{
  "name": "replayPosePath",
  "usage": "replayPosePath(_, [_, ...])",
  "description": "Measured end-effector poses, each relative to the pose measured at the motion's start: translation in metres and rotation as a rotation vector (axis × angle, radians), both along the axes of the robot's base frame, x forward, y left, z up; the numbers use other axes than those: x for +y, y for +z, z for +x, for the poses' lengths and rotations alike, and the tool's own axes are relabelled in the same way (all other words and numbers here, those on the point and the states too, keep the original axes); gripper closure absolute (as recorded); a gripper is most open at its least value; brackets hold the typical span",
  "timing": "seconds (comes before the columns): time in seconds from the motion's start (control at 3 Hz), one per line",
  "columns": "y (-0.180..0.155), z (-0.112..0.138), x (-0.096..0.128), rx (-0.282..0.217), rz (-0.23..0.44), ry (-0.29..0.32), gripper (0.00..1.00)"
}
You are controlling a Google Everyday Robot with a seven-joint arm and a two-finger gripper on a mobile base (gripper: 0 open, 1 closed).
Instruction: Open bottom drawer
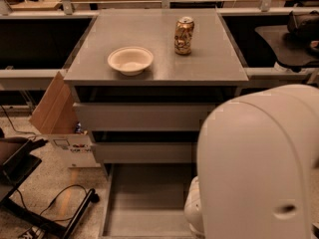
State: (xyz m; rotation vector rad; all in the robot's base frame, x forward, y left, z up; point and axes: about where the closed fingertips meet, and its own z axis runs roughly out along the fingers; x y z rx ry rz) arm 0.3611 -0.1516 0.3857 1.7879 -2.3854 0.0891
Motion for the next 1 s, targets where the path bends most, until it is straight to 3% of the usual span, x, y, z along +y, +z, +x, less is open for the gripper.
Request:
replayPosePath(0.33, [0.08, 0.058, -0.051, -0.182, 0.077, -0.237, 1.0])
replayPosePath(0.67, [0.122, 0.102, -0.092, -0.256, 0.111, -0.341, 1.0])
replayPosePath(1.0, [0.139, 0.131, -0.089, -0.303, 0.135, -0.275, 0.82])
